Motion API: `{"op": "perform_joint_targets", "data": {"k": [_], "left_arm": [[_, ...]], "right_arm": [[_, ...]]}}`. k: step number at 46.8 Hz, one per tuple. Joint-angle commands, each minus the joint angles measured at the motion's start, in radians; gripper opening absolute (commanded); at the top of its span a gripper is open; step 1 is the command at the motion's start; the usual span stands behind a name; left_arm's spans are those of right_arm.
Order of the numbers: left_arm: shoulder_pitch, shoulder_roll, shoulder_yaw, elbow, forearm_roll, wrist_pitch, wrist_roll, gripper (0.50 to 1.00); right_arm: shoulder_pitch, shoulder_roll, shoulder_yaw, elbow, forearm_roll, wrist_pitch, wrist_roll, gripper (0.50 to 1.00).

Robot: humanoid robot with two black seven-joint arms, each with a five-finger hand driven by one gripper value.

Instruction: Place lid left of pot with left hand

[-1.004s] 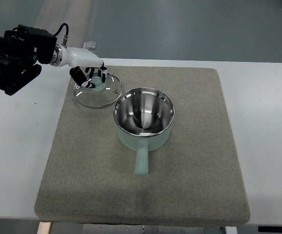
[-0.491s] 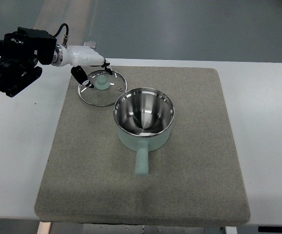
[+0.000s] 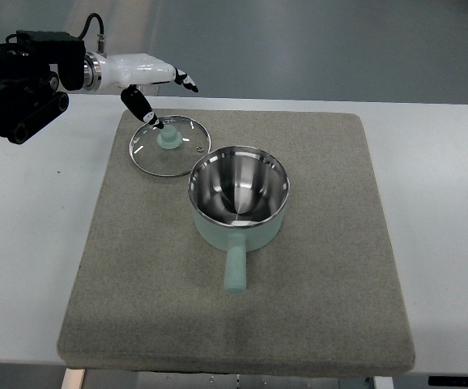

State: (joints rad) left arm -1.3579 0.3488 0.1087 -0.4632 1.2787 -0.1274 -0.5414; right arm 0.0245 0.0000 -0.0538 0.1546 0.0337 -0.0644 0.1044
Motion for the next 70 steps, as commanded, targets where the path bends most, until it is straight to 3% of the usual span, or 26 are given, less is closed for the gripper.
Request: {"op": "perform_joint_targets", "data": {"k": [1, 12, 35, 39, 48, 53, 70], "left_arm": [[-0.001, -0.010, 0.000, 0.078, -0.122, 0.000, 0.000, 0.887], [0.016, -0.036, 0.003, 0.238, -0.502, -0.001, 0.000, 0.883], [0.135, -0.027, -0.073, 0.285, -1.309, -0.052, 0.000, 0.887], [0.172, -0.027, -0.132, 0.288, -1.342, -0.054, 0.000, 0.887], [0.256, -0.027, -0.351, 0.285, -1.343, -0.067, 0.000, 0.953], [0.295, -0.027, -0.452, 0.285, -1.343, -0.070, 0.000, 0.964], [0.316, -0.030, -0.465, 0.285, -1.343, -0.069, 0.000, 0.994]], "right_arm": [[0.000, 0.000, -0.001, 0.000, 0.000, 0.000, 0.000, 0.921], [0.000, 0.000, 0.000, 0.000, 0.000, 0.000, 0.000, 0.921], [0.000, 0.000, 0.000, 0.000, 0.000, 0.000, 0.000, 0.921], [0.000, 0.000, 0.000, -0.001, 0.000, 0.000, 0.000, 0.921], [0.000, 0.000, 0.000, 0.000, 0.000, 0.000, 0.000, 0.923], [0.000, 0.000, 0.000, -0.001, 0.000, 0.000, 0.000, 0.921], [0.000, 0.000, 0.000, -0.001, 0.000, 0.000, 0.000, 0.921]]}}
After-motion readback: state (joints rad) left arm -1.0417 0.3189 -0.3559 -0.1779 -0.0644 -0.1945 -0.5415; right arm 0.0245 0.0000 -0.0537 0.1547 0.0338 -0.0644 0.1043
